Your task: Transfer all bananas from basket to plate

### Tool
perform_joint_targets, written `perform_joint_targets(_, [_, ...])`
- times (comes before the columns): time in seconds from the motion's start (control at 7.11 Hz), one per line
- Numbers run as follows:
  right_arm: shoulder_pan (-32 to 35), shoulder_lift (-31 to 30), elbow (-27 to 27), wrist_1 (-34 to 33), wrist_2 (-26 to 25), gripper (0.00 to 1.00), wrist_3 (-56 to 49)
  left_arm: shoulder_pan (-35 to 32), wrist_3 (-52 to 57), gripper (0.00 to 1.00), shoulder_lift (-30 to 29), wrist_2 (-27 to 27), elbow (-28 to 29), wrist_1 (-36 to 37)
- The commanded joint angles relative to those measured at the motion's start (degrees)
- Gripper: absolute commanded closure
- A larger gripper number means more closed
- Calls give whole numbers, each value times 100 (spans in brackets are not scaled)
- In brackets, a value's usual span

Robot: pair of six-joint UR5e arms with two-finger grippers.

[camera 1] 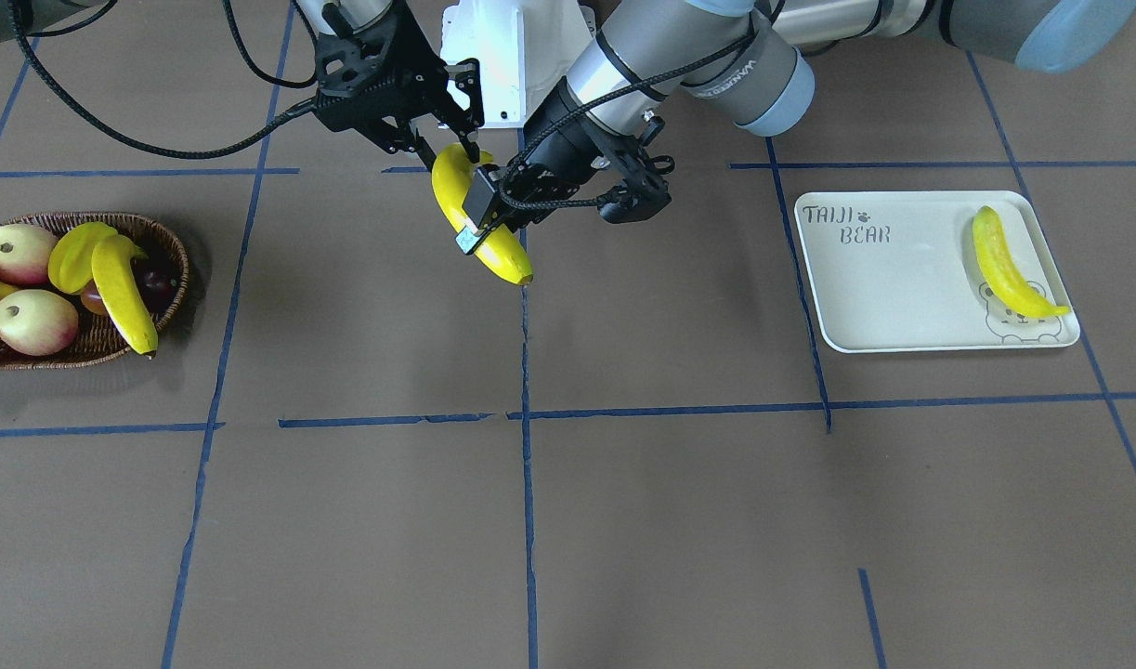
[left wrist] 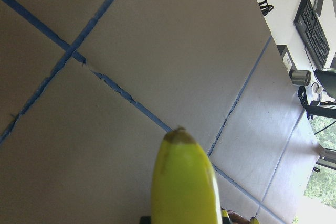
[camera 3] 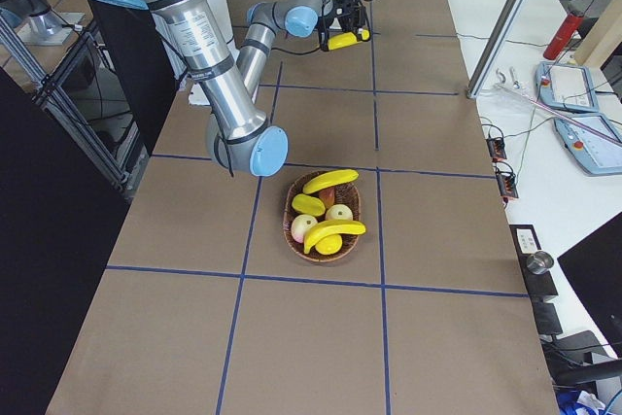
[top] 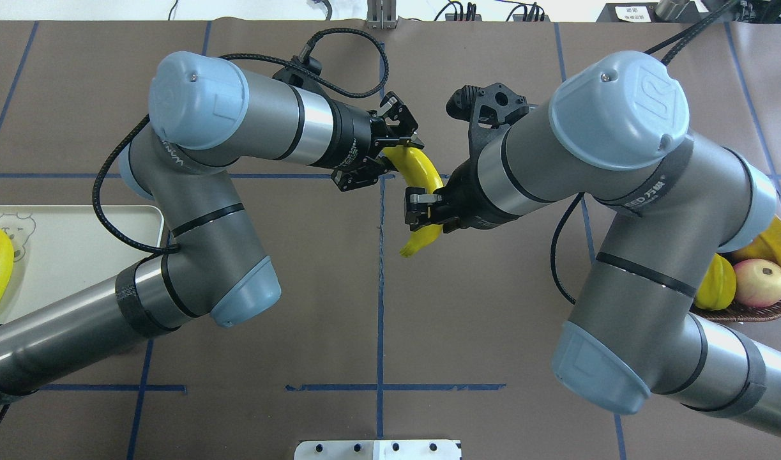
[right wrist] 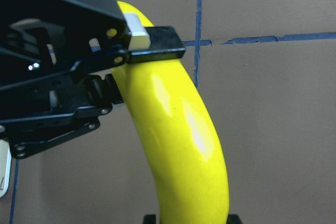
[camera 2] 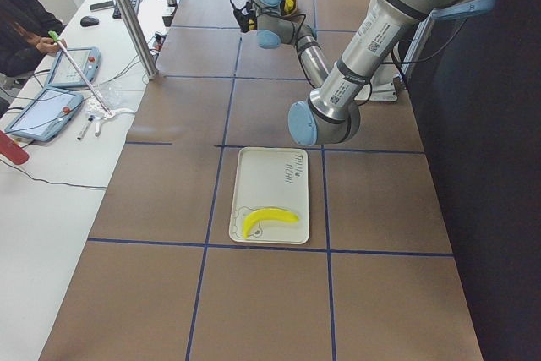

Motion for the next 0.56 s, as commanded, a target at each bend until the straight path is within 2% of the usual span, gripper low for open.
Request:
perform_joint_targets(0.0, [0,-24,54,5,14,0,1,-7,-4,100,4,-6,2,1])
perform_joint_targets(0.28, [9,-58,168,-12,32,0,-8,-7,31,100,4,-15,-7,27])
perform_joint_targets(0.42, [78,-111,317,-39,41,0,-17,-85,48,100,143,-380,-16,202])
